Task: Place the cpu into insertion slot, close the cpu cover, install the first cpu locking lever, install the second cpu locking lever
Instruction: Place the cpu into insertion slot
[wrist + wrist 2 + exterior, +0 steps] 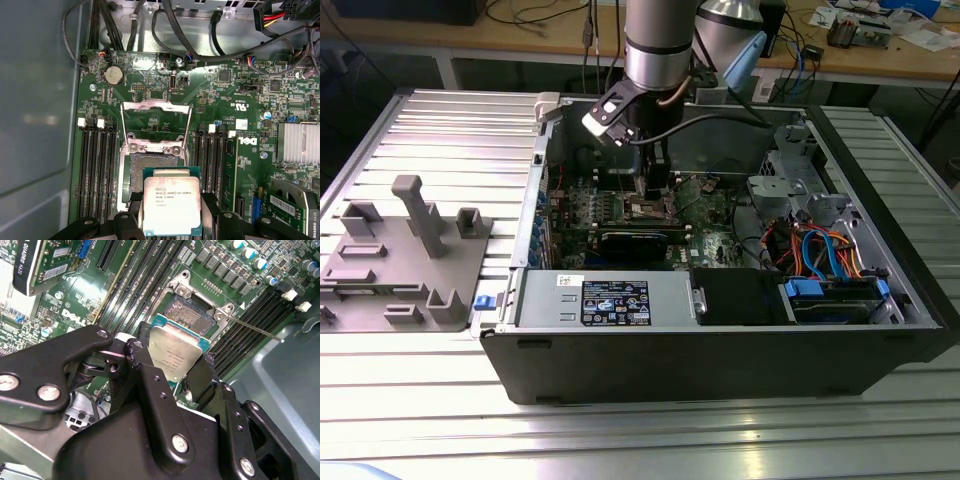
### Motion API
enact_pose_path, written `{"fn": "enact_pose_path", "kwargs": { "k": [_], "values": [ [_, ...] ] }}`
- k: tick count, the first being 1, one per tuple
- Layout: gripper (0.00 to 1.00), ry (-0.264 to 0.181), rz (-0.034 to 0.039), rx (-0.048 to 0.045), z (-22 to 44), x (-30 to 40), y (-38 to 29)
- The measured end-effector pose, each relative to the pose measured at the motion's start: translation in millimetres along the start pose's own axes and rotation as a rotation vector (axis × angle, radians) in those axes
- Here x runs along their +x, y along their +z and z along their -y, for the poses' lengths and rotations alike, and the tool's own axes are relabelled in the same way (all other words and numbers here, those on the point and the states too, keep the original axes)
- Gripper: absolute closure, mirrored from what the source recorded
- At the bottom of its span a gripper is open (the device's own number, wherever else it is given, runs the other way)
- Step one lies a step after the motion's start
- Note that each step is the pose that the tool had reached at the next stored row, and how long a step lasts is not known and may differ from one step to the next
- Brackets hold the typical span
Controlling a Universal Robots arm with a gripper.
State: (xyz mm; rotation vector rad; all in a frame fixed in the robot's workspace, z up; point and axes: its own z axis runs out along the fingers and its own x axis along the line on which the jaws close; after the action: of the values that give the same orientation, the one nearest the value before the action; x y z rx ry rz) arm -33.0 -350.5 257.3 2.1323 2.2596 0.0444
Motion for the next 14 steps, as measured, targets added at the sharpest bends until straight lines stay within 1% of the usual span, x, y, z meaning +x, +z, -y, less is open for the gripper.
{"fn": "enact_pose_path", "kwargs": {
  "k": [14],
  "values": [
    [0.46, 0.0, 0.0001, 0.0, 0.2, 0.0, 4.6]
  ]
}}
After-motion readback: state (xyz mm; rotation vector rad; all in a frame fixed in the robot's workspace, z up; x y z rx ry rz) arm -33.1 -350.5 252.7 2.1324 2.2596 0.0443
